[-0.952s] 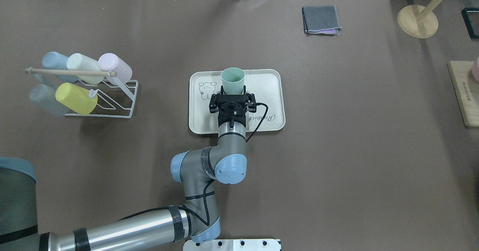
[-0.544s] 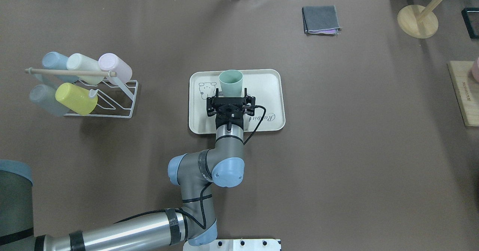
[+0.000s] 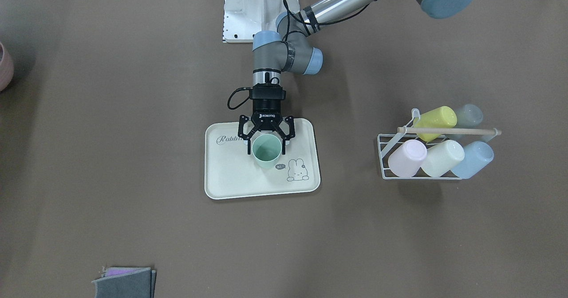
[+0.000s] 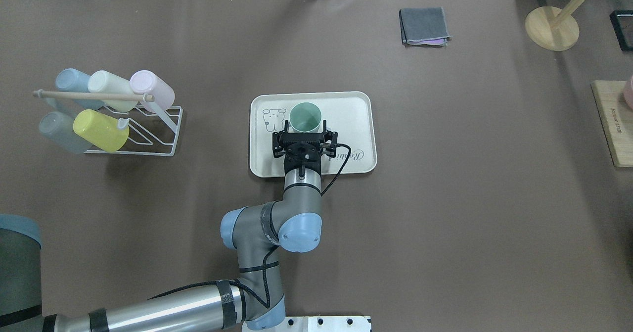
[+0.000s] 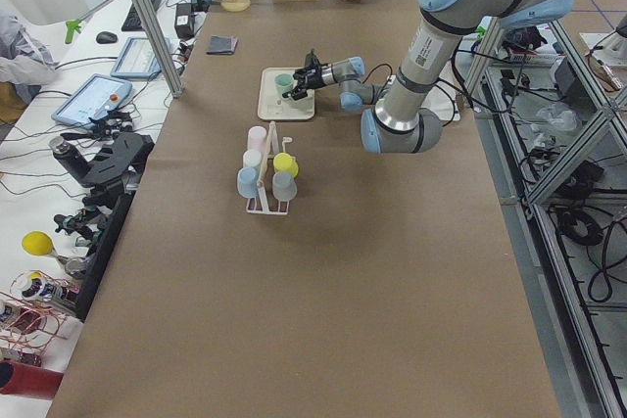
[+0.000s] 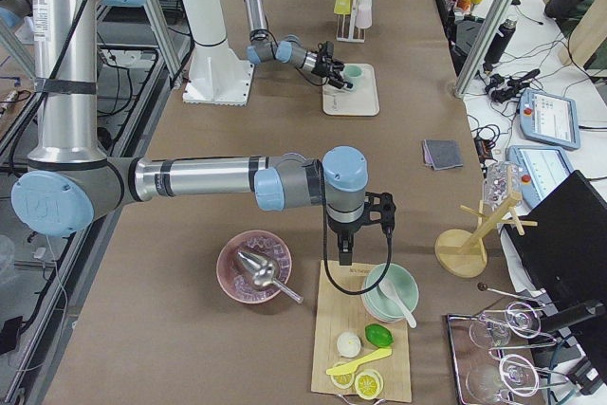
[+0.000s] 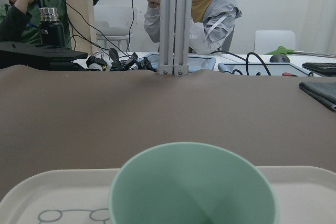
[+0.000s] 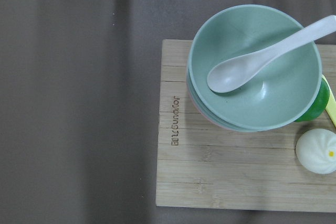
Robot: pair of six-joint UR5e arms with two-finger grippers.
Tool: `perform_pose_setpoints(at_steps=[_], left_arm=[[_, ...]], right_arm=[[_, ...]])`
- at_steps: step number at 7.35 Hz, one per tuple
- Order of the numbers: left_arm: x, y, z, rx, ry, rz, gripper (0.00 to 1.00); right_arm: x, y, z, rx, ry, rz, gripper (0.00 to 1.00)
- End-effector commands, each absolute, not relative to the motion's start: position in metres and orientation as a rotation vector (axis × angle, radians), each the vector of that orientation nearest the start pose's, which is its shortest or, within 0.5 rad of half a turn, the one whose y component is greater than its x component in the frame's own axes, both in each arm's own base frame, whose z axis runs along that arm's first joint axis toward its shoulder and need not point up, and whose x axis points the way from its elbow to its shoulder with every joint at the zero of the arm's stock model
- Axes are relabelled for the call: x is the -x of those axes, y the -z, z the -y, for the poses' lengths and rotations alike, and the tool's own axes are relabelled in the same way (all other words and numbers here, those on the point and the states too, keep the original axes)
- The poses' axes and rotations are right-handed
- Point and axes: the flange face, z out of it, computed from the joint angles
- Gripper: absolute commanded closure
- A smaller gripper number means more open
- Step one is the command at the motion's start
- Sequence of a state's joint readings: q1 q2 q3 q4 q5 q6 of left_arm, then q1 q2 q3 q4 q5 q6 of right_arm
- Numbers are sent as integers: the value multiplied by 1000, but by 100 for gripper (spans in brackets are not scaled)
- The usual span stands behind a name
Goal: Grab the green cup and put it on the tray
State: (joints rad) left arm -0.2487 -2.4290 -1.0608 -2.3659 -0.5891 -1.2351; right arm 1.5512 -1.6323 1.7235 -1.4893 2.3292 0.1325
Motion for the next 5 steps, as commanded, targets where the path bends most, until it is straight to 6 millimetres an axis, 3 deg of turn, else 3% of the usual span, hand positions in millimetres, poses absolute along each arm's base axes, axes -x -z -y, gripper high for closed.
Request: perform_pose_setpoints(at_steps=[1, 5], left_arm=[[-693, -238, 391, -1128, 485, -775, 3], [-672, -213, 361, -1126, 432, -798, 3]], right_arm=[[-56, -604, 472, -108, -42, 768, 0], [-58, -603, 471, -112, -44, 760, 0]])
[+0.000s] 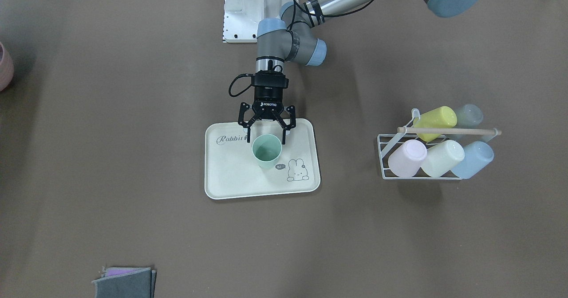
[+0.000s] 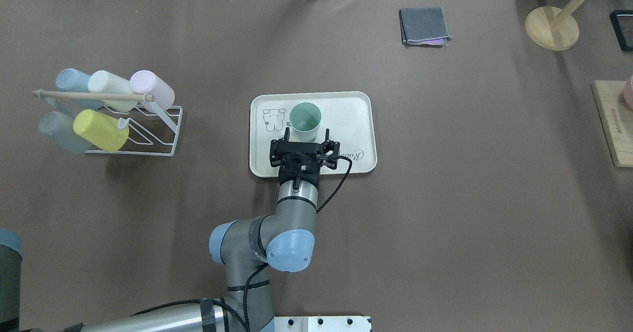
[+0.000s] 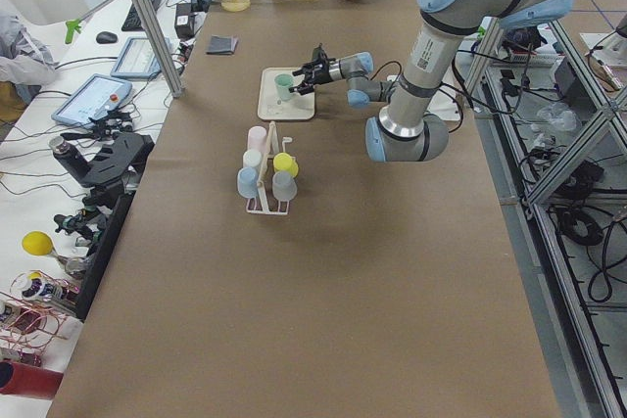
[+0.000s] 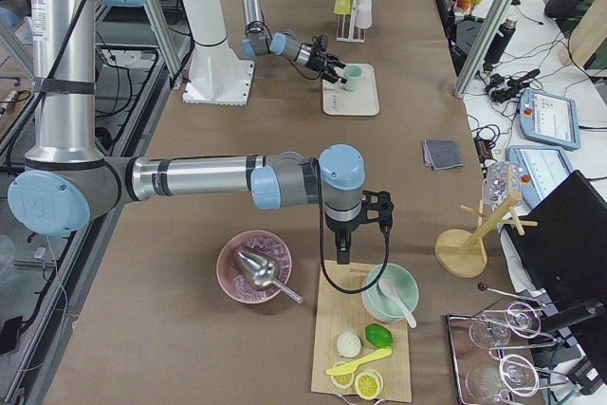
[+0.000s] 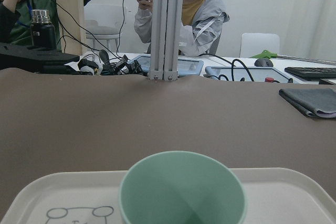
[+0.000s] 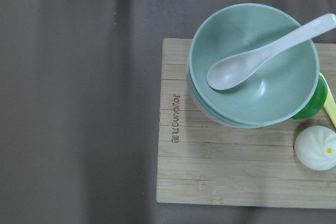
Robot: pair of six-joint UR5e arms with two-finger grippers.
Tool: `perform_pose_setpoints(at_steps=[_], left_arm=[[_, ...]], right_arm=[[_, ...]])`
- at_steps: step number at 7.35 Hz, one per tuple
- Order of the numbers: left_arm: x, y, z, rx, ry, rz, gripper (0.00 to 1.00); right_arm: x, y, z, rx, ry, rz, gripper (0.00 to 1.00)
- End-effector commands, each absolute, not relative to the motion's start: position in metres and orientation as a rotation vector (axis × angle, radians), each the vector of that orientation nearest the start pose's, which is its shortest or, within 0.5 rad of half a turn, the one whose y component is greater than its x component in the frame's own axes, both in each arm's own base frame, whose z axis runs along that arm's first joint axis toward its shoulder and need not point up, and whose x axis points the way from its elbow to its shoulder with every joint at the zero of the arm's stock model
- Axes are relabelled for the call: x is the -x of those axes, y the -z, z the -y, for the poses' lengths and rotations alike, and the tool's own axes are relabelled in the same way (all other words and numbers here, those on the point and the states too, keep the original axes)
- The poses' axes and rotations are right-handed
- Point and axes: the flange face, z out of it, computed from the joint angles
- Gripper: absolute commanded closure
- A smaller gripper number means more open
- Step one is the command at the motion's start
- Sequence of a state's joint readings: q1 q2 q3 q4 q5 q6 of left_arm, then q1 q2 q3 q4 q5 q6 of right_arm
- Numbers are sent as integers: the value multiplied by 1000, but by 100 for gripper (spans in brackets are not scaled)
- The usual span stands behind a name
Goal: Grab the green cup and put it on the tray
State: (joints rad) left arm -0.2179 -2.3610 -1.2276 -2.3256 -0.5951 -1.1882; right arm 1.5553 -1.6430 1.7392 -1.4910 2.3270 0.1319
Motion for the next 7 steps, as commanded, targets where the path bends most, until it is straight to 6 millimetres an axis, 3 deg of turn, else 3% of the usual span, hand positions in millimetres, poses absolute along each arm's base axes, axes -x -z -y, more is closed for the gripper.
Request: perform_pose_setpoints(at_steps=[1, 2, 3, 4, 5, 7], left_arm=[[-660, -214, 358, -1119, 424, -796, 3], [-638, -209, 352, -1112, 385, -825, 3], [-602, -189, 343, -1112, 275, -868, 3], [-570, -168, 351, -1124, 190, -901, 3], [-541, -155, 374, -1117, 99, -933, 3], [-468, -166, 462, -984, -52, -854, 3]], right_arm=[[-58, -602, 471, -114, -44, 757, 0], [-58, -603, 468, -113, -43, 757, 0], [-58, -603, 468, -113, -43, 757, 0], [-58, -603, 468, -114, -42, 757, 0], [-58, -603, 468, -115, -41, 755, 0], [-58, -604, 467, -114, -38, 755, 0]])
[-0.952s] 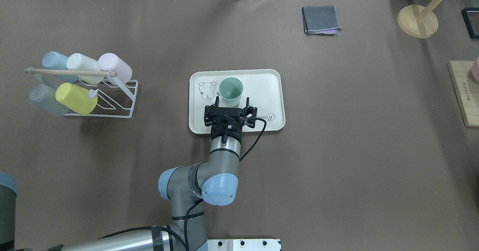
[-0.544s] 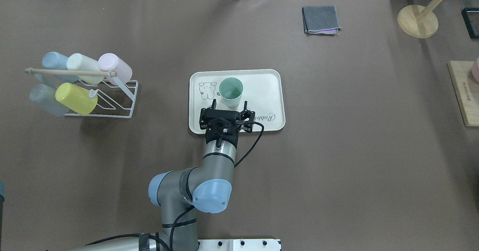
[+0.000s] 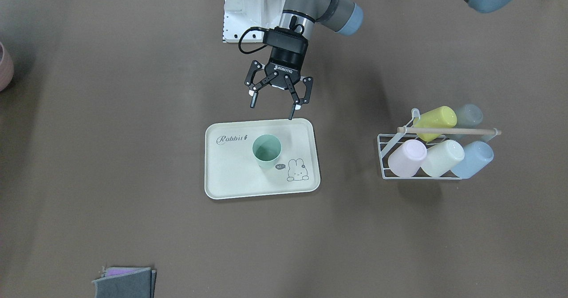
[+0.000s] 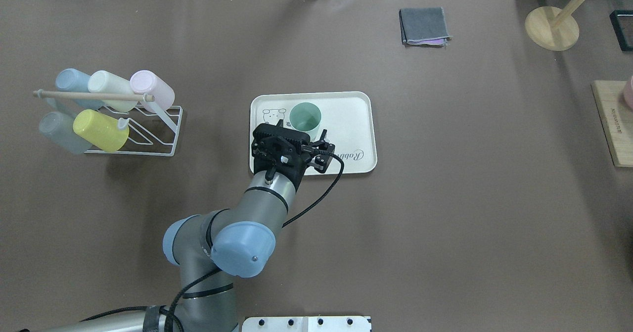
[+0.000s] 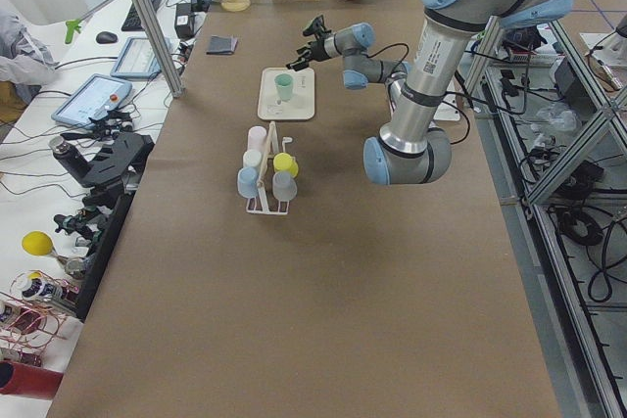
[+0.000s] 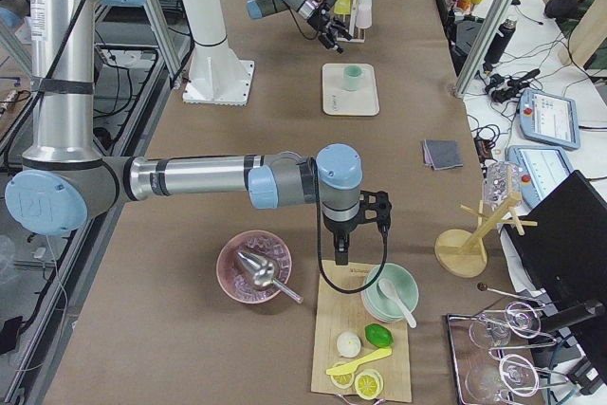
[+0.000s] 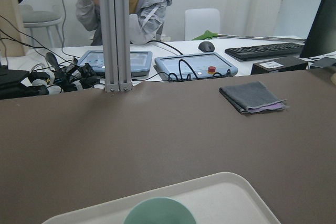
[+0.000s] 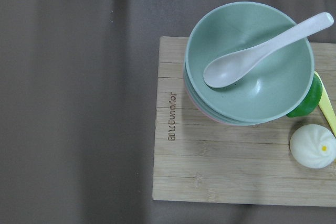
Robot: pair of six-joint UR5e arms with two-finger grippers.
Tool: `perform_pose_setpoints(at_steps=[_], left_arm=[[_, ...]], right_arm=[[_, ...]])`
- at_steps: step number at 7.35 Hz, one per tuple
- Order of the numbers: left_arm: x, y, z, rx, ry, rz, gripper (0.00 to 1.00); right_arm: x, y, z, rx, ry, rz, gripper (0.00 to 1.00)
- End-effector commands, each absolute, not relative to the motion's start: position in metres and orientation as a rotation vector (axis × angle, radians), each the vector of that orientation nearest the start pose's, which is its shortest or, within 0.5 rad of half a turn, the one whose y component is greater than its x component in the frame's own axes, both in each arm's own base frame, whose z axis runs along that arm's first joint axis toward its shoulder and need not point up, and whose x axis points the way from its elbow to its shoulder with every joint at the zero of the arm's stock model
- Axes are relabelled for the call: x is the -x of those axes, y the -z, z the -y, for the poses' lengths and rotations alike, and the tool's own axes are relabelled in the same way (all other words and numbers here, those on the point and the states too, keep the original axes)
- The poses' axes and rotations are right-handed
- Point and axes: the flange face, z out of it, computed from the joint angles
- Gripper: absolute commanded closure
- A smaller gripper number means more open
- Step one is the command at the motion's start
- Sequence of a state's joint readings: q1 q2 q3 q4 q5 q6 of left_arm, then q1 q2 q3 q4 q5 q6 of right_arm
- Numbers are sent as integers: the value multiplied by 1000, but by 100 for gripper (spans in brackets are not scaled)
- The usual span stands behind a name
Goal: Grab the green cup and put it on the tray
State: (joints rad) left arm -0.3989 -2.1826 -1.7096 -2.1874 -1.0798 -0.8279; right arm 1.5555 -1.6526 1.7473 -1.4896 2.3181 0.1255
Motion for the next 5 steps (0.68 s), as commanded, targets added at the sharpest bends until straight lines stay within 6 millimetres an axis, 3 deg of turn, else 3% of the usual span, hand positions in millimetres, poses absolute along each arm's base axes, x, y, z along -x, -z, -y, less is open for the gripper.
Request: perform_pose_setpoints(at_steps=[1, 2, 4, 5], left_arm=[[-438, -170, 489, -938, -135, -830, 3], [-394, -188, 527, -832, -141, -807, 3], [-277, -265, 585, -649, -264, -727, 3], [-219, -305, 597, -535, -238, -733, 2]], right_arm=[[-58, -603, 467, -117, -37, 755, 0], [-59, -605, 467, -115, -37, 753, 0], [-59, -605, 467, -117, -37, 744, 0], [-59, -605, 467, -118, -36, 746, 0]])
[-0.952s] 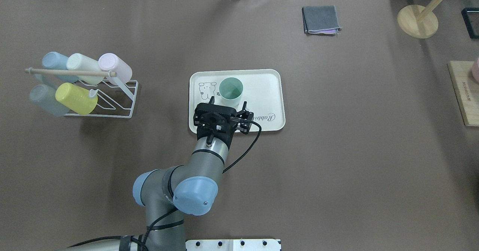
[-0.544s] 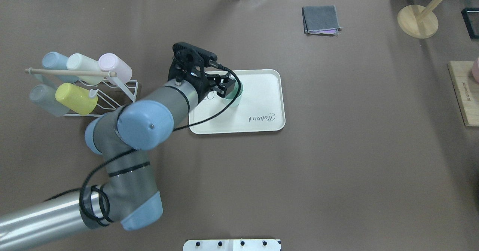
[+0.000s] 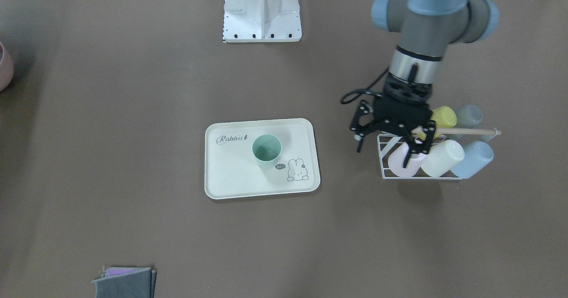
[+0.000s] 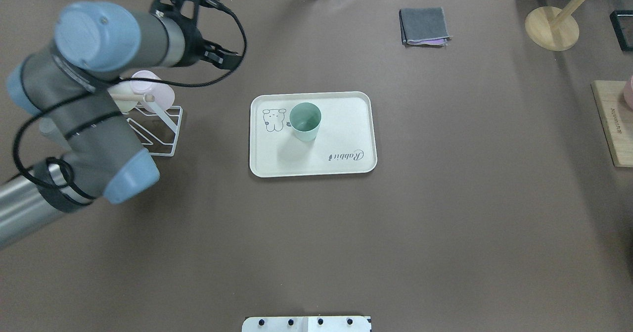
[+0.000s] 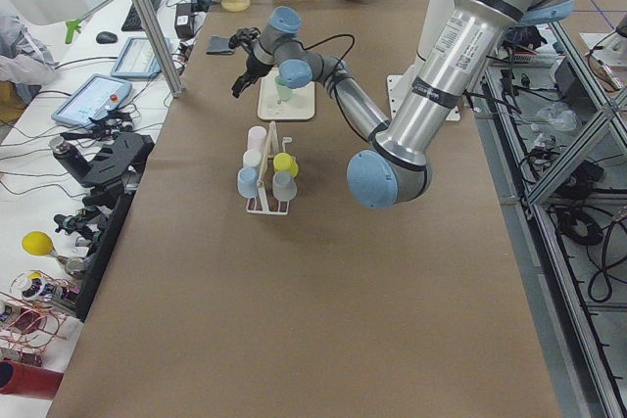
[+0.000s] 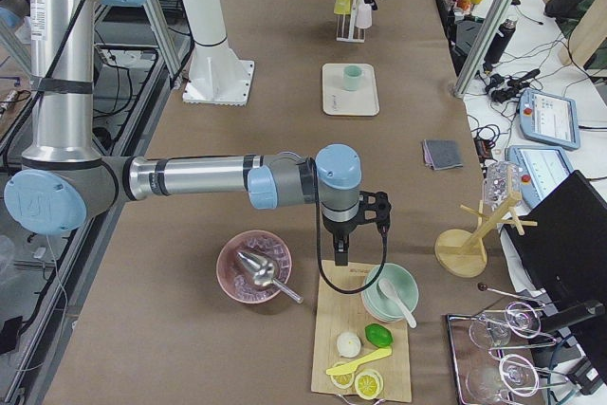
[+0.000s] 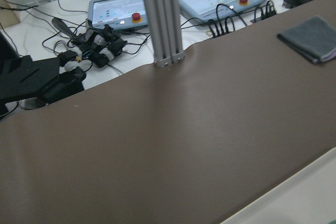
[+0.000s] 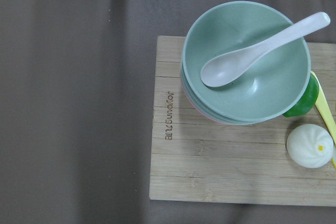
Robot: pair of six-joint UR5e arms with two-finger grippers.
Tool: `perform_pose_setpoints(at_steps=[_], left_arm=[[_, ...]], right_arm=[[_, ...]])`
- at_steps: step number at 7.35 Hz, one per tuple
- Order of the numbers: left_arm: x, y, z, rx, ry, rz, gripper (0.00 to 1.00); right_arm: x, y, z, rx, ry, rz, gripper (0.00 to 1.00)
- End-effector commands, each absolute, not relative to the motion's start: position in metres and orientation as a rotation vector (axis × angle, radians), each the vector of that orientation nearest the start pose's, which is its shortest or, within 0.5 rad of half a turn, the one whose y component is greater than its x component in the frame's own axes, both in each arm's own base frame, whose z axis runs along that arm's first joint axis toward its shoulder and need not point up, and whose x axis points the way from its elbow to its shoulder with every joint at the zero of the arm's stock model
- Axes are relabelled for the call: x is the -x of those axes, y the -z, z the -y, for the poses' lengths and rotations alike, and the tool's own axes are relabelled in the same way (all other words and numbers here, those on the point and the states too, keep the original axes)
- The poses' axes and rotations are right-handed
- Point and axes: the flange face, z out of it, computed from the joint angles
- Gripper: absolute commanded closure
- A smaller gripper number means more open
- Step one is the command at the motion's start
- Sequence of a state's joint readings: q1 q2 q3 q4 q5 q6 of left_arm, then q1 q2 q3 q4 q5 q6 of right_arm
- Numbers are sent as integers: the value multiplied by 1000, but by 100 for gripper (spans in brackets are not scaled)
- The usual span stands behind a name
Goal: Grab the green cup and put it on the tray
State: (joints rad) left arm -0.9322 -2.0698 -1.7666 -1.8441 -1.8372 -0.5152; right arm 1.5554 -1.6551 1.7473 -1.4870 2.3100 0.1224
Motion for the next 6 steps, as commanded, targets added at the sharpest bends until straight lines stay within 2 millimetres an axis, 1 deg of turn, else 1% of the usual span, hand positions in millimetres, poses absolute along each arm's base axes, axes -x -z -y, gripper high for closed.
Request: perform_pose_setpoints(at_steps=[1, 2, 3, 4, 5, 6], left_arm=[[-163, -342, 602, -473, -256, -723, 2], [-107, -378, 603, -379, -316, -701, 2], [-54, -418, 593, -275, -364, -728, 2], [-12, -450, 583, -215, -407, -707, 2], [21, -483, 566, -142, -398, -708, 2], [33, -500, 559, -112, -360, -715, 2]], right_arm=[[-59, -606, 465, -115, -37, 745, 0], [-59, -606, 465, -115, -37, 745, 0], [-59, -606, 465, -115, -37, 745, 0], [-59, -606, 465, -116, -36, 746, 0], [-59, -607, 465, -115, -37, 744, 0], [-59, -607, 465, -114, -40, 743, 0]])
